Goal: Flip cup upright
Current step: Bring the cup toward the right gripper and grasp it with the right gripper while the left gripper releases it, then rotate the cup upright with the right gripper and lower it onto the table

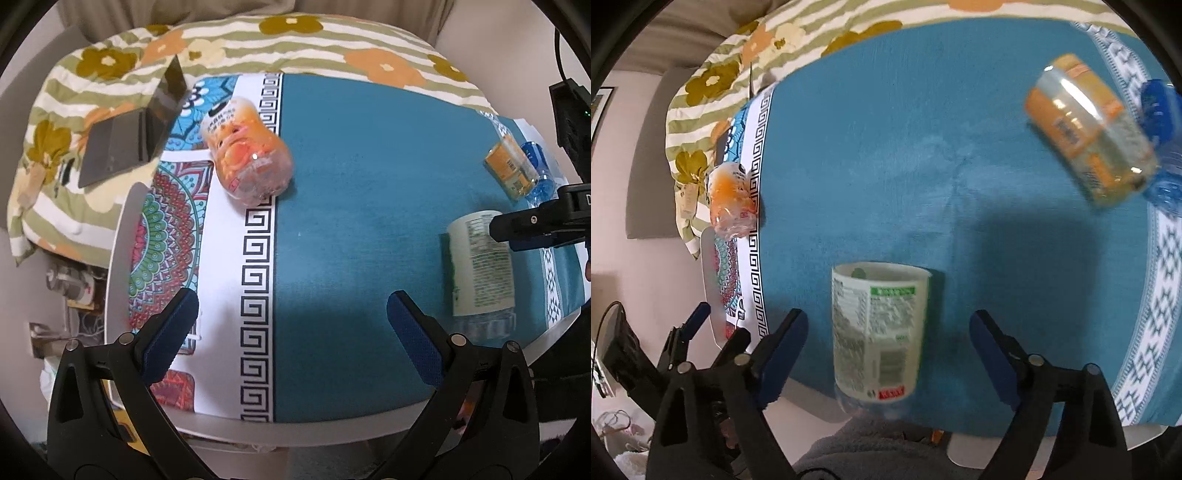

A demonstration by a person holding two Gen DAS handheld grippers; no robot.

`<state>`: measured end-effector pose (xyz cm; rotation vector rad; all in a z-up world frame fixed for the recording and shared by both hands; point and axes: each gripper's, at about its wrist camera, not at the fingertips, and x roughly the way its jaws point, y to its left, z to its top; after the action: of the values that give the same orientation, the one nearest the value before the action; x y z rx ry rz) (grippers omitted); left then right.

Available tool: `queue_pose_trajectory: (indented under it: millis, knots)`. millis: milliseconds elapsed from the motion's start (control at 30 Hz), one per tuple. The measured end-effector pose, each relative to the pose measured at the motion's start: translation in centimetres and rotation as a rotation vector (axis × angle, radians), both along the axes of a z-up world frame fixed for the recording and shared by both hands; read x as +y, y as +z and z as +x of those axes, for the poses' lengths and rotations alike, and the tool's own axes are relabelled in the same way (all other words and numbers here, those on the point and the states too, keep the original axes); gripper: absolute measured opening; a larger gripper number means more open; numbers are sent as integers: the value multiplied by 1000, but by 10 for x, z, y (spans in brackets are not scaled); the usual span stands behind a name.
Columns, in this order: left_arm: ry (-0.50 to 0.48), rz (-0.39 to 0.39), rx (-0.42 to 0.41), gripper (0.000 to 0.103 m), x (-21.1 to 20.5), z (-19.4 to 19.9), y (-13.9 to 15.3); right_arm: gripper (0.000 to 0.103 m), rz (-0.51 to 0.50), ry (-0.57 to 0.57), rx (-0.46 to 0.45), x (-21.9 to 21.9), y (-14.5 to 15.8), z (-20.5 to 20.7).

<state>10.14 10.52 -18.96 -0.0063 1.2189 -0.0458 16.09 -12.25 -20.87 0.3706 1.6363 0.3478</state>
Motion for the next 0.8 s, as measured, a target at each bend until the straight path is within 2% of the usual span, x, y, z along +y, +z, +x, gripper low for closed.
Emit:
queue_pose_trajectory:
  millis: [167,467,567,733,800]
  knots:
    - [-8,-18,7,103,9,9,-6,76,-9,1,37,5,-11,6]
    - [-19,-27,17,103,13,13,-12,74,12,-38,86,1,-24,10]
    - [-23,-27,23,103,12,12,-13,58,29,-34,96,2,-27,10]
    - [-29,-27,19,103,10,10,-9,55,34,-22,76,4,-22,8]
    - [-31,-28,9,103,7,9,-3,54,43,-23,38,3,-10,4]
